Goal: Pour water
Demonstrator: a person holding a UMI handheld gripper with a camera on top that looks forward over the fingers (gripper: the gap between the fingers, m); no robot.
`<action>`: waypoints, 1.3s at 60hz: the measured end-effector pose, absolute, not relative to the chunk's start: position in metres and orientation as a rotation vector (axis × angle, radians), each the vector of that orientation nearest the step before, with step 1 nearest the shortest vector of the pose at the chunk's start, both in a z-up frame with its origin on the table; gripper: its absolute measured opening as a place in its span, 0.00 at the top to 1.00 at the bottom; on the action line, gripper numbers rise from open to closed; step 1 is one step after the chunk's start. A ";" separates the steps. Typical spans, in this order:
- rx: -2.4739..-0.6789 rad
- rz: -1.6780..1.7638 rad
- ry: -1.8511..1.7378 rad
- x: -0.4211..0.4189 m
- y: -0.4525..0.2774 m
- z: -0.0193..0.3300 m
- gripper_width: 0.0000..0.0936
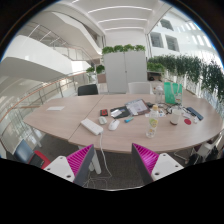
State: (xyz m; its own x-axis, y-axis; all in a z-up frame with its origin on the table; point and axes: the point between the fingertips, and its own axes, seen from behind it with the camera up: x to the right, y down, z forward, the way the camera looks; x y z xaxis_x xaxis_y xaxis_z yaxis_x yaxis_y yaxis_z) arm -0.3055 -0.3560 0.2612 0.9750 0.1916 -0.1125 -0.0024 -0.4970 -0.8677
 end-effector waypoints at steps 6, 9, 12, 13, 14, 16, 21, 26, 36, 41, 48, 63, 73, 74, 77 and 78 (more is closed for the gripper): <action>-2.070 0.230 -0.100 -0.298 -0.349 0.256 0.12; -2.072 0.217 -0.083 -0.307 -0.344 0.253 0.12; -2.074 0.205 -0.066 -0.306 -0.338 0.249 0.13; -2.073 0.202 -0.062 -0.304 -0.336 0.248 0.13; -2.072 0.199 -0.060 -0.302 -0.333 0.246 0.13; -2.067 0.190 -0.058 -0.297 -0.326 0.243 0.13; -2.035 0.145 -0.074 -0.274 -0.304 0.234 0.12; -1.973 0.089 -0.071 -0.240 -0.267 0.221 0.12; -1.871 -0.011 -0.011 -0.172 -0.162 0.167 0.11; -1.843 -0.049 0.004 -0.146 -0.110 0.139 0.11; -1.849 -0.066 0.015 -0.127 -0.050 0.106 0.11; -1.788 -0.074 -0.081 -0.123 0.033 0.085 0.39; -1.740 -0.042 -0.060 -0.121 0.042 0.085 0.50; -1.744 -0.034 -0.053 -0.122 0.043 0.083 0.52; -1.768 -0.021 -0.064 -0.121 0.042 0.085 0.58; -1.777 -0.018 -0.071 -0.122 0.044 0.085 0.59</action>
